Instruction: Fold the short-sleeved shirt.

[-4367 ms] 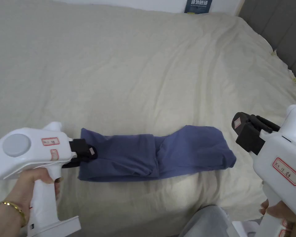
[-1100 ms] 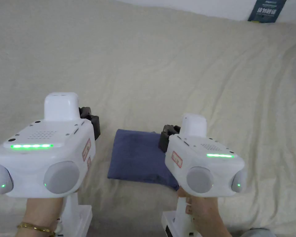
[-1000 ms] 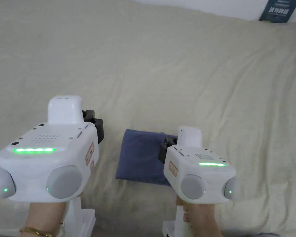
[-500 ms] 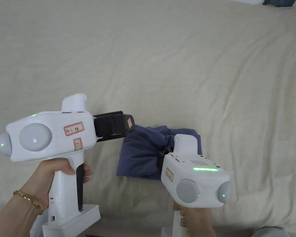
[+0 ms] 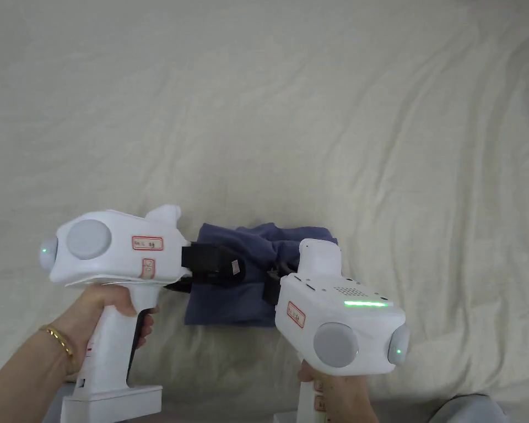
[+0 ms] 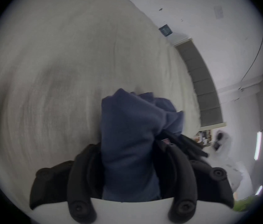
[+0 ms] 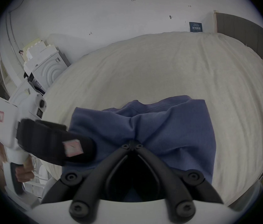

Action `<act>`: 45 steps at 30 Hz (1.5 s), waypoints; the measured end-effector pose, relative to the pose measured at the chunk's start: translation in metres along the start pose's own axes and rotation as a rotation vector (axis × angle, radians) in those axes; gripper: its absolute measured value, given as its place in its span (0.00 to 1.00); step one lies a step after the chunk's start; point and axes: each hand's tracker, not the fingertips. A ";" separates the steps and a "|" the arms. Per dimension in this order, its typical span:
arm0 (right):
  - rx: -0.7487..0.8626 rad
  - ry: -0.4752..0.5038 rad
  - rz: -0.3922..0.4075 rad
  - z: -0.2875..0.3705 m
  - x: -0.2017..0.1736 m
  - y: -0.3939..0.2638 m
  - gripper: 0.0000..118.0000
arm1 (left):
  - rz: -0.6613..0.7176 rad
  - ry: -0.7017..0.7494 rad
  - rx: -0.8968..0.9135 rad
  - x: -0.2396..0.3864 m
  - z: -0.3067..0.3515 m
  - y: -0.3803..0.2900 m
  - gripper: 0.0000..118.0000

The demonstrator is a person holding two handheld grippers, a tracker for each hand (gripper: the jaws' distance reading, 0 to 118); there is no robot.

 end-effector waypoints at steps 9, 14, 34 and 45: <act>0.114 0.060 0.024 0.057 0.006 0.051 0.02 | 0.098 0.005 -0.024 0.009 0.019 0.012 0.21; 0.289 0.052 0.108 0.134 0.021 0.100 0.02 | -0.058 0.097 -0.023 0.037 0.070 0.033 0.21; 0.354 -0.048 0.061 0.171 -0.010 0.129 0.02 | 0.061 1.323 0.101 -0.221 0.321 0.115 0.22; 0.352 -0.086 0.054 0.167 -0.029 0.148 0.02 | -0.082 1.513 0.523 -0.156 0.329 0.081 0.87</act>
